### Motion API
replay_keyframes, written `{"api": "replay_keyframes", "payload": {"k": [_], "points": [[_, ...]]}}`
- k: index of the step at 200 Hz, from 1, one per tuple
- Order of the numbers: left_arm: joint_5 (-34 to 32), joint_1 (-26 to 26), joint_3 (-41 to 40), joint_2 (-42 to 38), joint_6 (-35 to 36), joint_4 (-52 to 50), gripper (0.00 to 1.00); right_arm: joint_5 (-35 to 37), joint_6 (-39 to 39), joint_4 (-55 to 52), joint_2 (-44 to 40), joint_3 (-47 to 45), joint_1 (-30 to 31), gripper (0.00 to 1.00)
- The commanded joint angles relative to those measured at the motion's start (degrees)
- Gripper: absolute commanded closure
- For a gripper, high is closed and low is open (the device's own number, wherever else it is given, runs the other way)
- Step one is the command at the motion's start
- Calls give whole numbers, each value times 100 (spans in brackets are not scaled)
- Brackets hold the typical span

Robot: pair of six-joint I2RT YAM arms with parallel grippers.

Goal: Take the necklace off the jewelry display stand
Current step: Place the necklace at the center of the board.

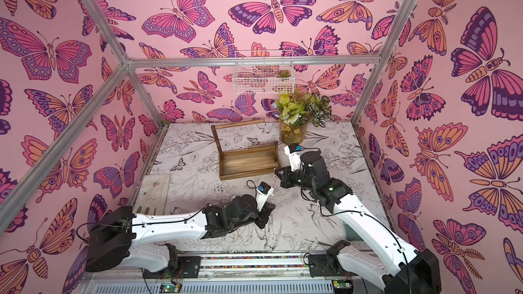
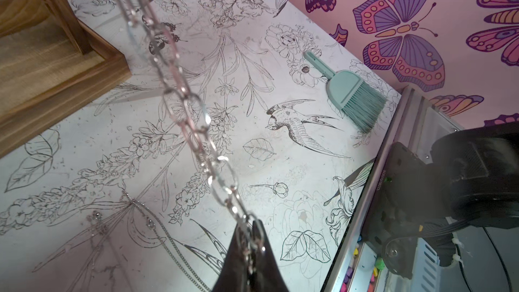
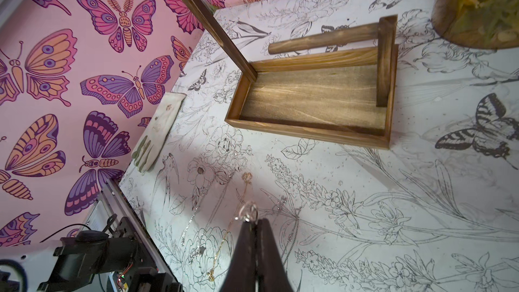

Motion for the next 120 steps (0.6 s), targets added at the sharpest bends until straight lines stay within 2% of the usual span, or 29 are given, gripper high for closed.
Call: {"api": "replay_keyframes", "payload": {"k": [1,120], "points": [[-150,-114,-111,213,-317,60,100,111,81,220,-34,-194,65,100],[-36,-488,-31,1100,-1351,236,100,141,19,748,459,-859,71,100]]}}
